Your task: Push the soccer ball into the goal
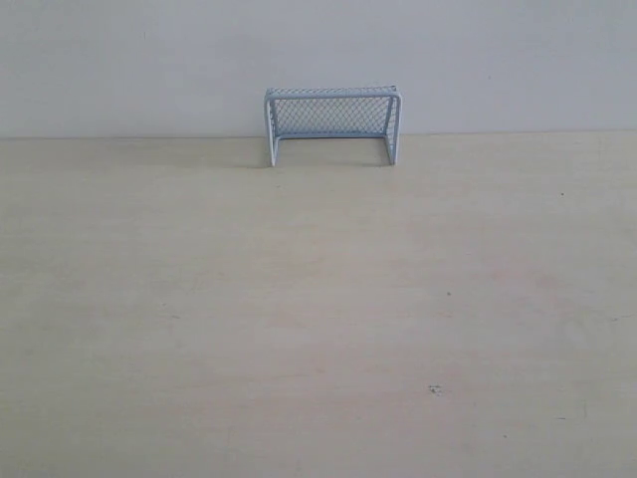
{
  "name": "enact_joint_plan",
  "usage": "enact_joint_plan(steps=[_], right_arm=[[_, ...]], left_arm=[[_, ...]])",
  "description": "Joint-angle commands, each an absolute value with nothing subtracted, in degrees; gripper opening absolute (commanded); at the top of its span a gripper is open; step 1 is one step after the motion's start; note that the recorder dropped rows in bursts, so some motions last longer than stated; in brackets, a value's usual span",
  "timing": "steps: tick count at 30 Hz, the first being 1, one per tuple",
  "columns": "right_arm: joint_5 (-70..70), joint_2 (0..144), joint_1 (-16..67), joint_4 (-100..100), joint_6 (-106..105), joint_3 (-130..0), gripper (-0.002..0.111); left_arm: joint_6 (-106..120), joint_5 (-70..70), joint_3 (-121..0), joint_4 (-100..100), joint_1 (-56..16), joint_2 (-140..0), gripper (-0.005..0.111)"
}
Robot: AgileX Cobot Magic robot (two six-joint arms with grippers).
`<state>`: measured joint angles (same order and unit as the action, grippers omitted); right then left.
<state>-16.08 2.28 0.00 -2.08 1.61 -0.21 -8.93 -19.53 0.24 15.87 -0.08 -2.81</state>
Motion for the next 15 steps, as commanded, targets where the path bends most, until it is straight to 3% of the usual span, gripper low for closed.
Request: enact_joint_plan(steps=[1,15], right_arm=[[-17.2,1.8,0.0,-2.0,0.7,0.0,0.000],[-19.1,0.7,0.0,-2.1,-0.6,0.0,0.000]], left_arm=[[-9.5,-19.3,0.0,15.9,-0.5,-3.1,0.006],[-9.5,-19.3,0.0,15.9,-0.5,-3.1,0.006]])
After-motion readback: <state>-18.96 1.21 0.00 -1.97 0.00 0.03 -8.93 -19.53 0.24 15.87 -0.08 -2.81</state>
